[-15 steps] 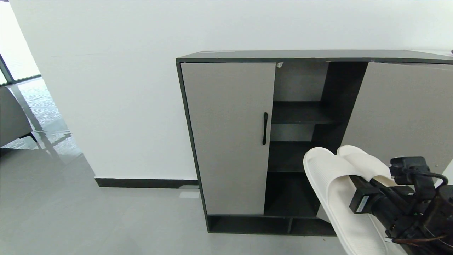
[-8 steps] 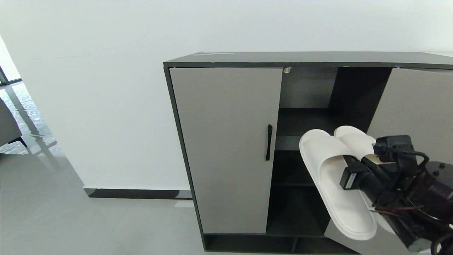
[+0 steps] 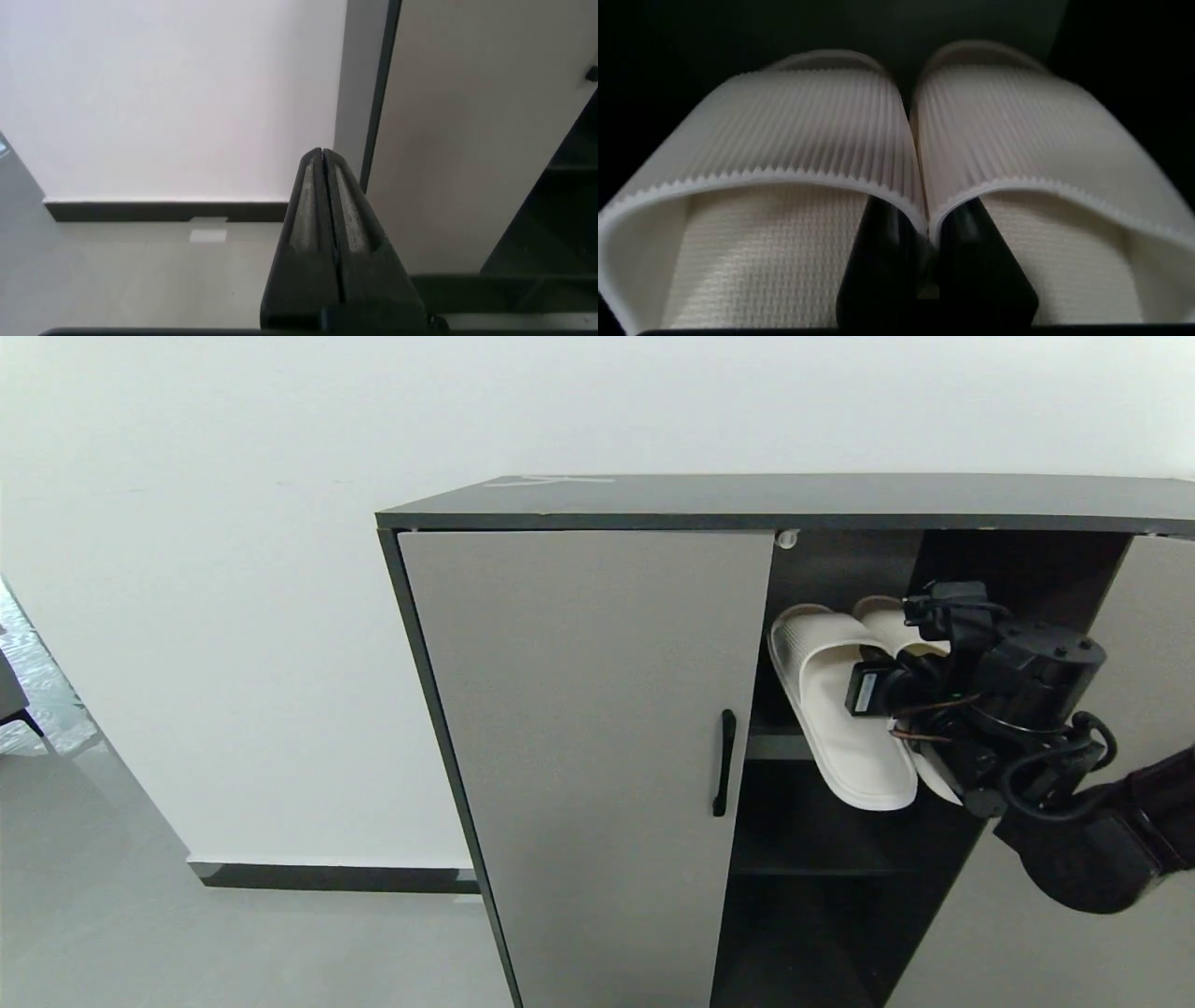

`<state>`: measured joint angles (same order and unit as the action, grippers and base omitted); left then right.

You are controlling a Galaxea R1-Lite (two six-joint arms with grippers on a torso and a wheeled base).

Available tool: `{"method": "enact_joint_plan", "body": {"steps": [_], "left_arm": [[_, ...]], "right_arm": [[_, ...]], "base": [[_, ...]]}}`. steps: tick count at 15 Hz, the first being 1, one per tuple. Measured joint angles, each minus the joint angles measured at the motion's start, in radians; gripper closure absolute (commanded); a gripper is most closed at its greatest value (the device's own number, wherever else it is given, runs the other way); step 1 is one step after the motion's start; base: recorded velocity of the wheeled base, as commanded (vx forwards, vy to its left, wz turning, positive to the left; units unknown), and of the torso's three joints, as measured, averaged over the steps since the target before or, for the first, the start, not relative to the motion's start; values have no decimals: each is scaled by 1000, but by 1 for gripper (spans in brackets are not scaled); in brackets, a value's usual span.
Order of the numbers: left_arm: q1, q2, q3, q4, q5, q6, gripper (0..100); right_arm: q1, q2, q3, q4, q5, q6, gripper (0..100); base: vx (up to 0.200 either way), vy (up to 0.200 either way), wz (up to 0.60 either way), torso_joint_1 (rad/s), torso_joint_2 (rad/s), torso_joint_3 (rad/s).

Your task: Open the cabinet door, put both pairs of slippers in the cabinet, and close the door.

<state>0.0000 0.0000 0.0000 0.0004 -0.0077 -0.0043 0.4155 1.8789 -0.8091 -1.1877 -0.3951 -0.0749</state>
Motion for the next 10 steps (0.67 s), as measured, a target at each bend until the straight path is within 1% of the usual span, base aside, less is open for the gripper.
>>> {"method": "enact_joint_plan", "body": {"steps": [2, 5, 8, 10], "left_arm": [[0, 0, 0, 0, 0, -1, 100], [0, 0, 0, 0, 0, 0, 100], [0, 0, 0, 0, 0, 0, 100], [0, 0, 0, 0, 0, 0, 100]], "right_arm": [[-24, 35, -98, 76, 20, 2, 100], [-59, 82, -197, 153, 50, 3, 100], [-71, 128, -288, 239, 67, 8, 100], [-71, 159, -372, 308, 68, 36, 100]], "base": [[0, 0, 0, 0, 0, 0], [0, 0, 0, 0, 0, 0], [0, 0, 0, 0, 0, 0], [0, 0, 0, 0, 0, 0]]}}
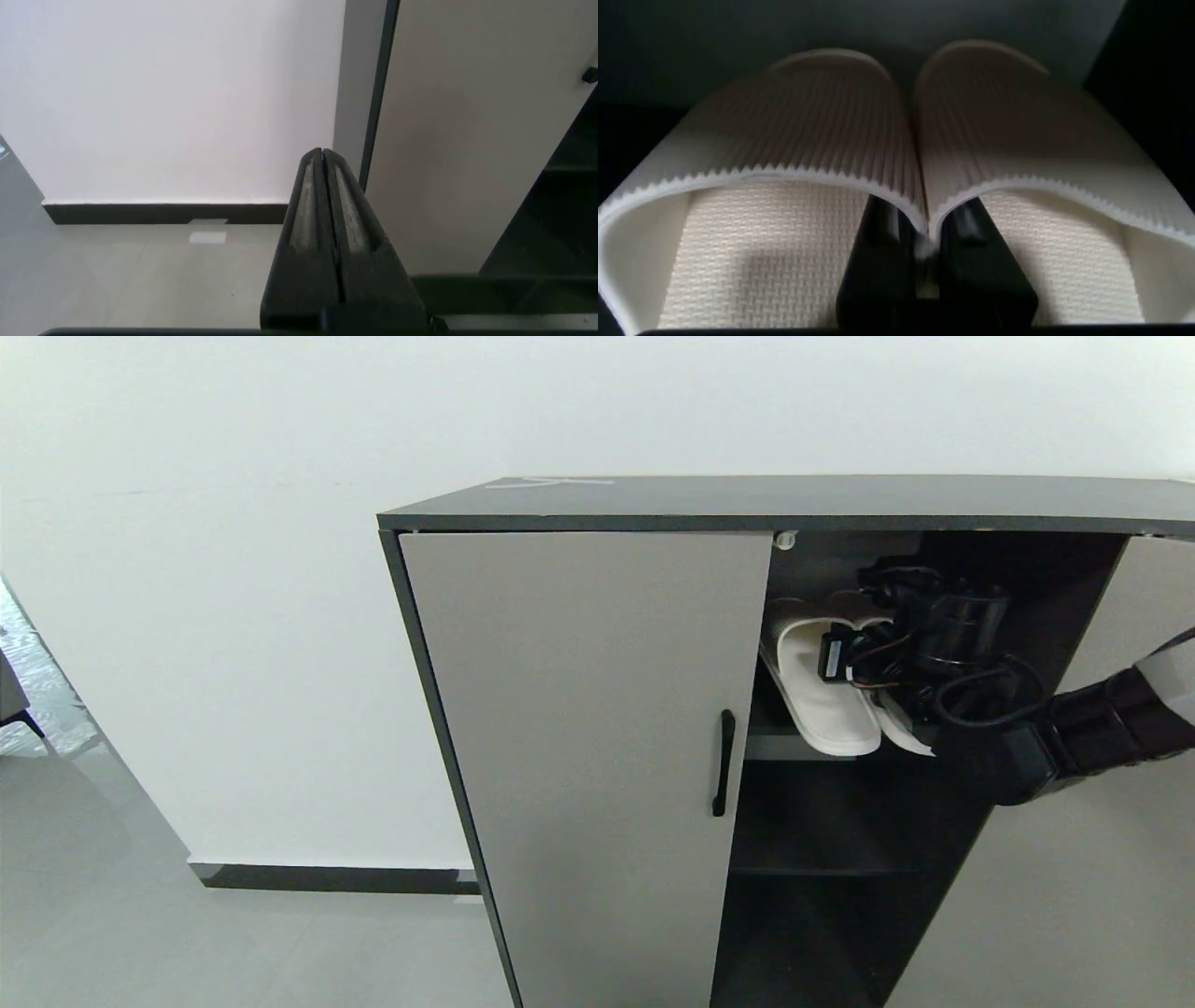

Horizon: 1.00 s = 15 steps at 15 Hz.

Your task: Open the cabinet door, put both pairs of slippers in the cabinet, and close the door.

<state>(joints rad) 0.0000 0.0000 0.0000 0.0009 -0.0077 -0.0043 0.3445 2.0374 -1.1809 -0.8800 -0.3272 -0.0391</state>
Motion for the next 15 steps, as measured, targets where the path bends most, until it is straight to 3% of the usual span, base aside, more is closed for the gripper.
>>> {"method": "enact_joint_plan", "body": {"steps": [4, 7, 8, 15], "left_arm": [[0, 0, 0, 0, 0, -1, 100], [0, 0, 0, 0, 0, -1, 100], [0, 0, 0, 0, 0, -1, 100], [0, 0, 0, 0, 0, -5, 100]], "right_arm": [[5, 78, -161, 141, 2, 30, 100], [5, 135, -216, 160, 2, 31, 100], [5, 147, -222, 168, 2, 31, 0], [23, 142, -179, 166, 2, 85, 0]], "base": [[0, 0, 0, 0, 0, 0], [0, 0, 0, 0, 0, 0], [0, 0, 0, 0, 0, 0], [0, 0, 0, 0, 0, 0]]}}
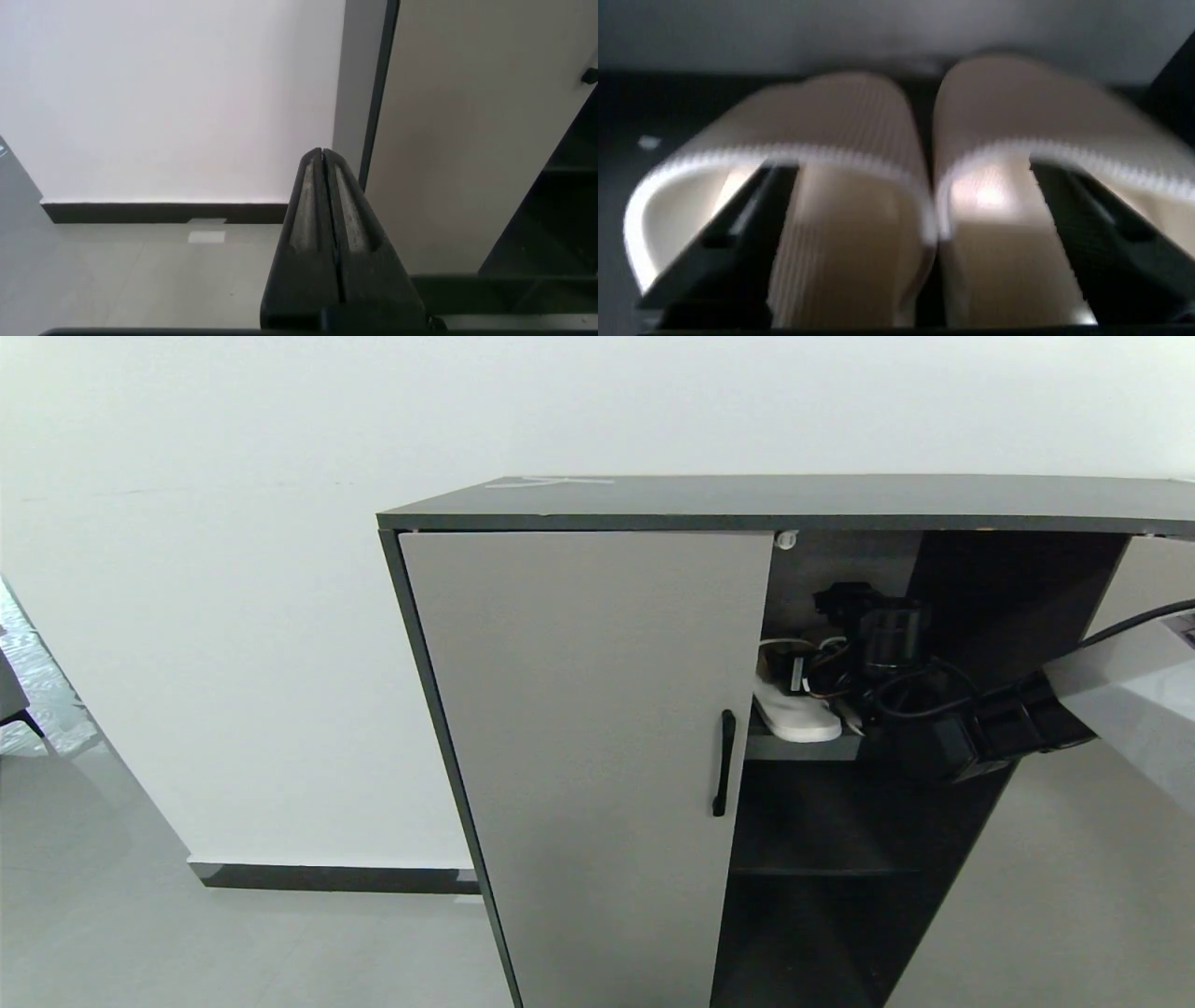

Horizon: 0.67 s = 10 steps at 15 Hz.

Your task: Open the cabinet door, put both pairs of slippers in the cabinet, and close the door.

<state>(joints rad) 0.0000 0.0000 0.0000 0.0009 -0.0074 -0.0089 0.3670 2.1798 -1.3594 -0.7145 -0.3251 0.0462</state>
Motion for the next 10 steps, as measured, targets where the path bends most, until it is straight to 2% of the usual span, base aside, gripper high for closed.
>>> {"method": "enact_joint_plan", "body": {"steps": [3, 7, 10], "left_arm": [[0, 0, 0, 0, 0, 0, 100], [0, 0, 0, 0, 0, 0, 100], [0, 0, 0, 0, 0, 0, 100]], "right_arm": [[18, -63, 97, -4, 4, 11, 0], [48, -189, 293, -68, 40, 61, 0], [85, -310, 503, -215, 51, 69, 0]], "base": [[0, 0, 0, 0, 0, 0], [-200, 0, 0, 5, 6, 4], [-200, 0, 0, 1, 2, -2]]}}
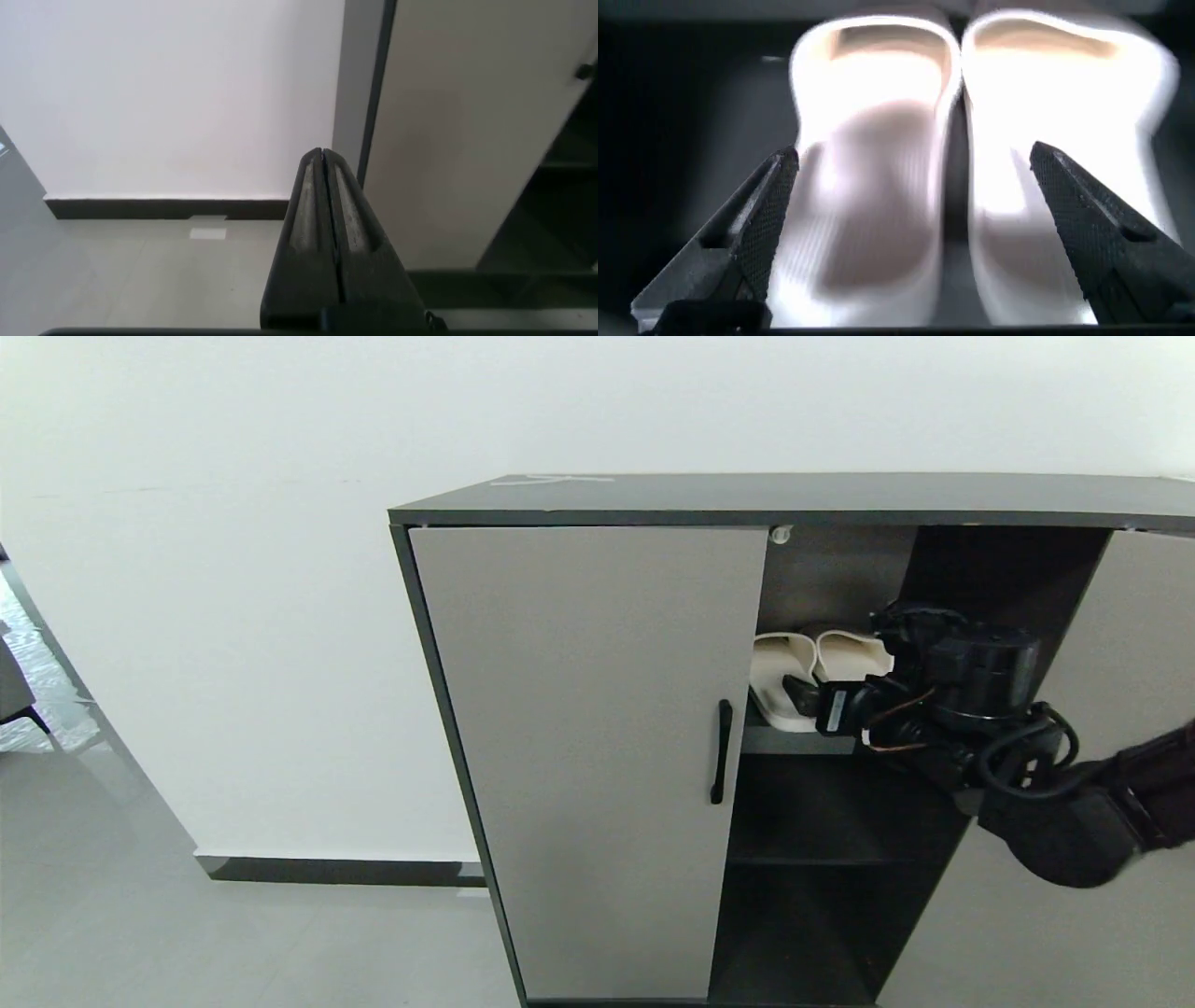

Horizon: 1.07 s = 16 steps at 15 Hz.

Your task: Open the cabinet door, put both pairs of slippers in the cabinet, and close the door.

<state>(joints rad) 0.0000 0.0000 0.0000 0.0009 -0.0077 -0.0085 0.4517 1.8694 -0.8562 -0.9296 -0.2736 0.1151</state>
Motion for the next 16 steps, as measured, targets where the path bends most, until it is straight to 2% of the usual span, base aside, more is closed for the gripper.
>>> {"method": "enact_joint_plan", "body": {"steps": [3, 6, 8, 10, 16], "left_arm": [[0, 0, 0, 0, 0, 1, 100], [0, 0, 0, 0, 0, 1, 100], [0, 0, 0, 0, 0, 0, 100], [0, 0, 0, 0, 2, 1, 100], [0, 0, 0, 0, 4, 1, 100]], "right_arm": [[69, -156, 197, -104, 56, 3, 0], [169, -335, 359, -99, 273, 10, 0], [244, -451, 457, -46, 475, 34, 0], [274, -546, 518, 55, 616, 85, 0], [246, -633, 543, 74, 657, 89, 0]], "base": [[-200, 0, 0, 1, 6, 2], [-200, 0, 0, -1, 2, 6], [0, -200, 0, -7, 5, 5], [0, -200, 0, -2, 5, -5], [0, -200, 0, 2, 1, 4]]}}
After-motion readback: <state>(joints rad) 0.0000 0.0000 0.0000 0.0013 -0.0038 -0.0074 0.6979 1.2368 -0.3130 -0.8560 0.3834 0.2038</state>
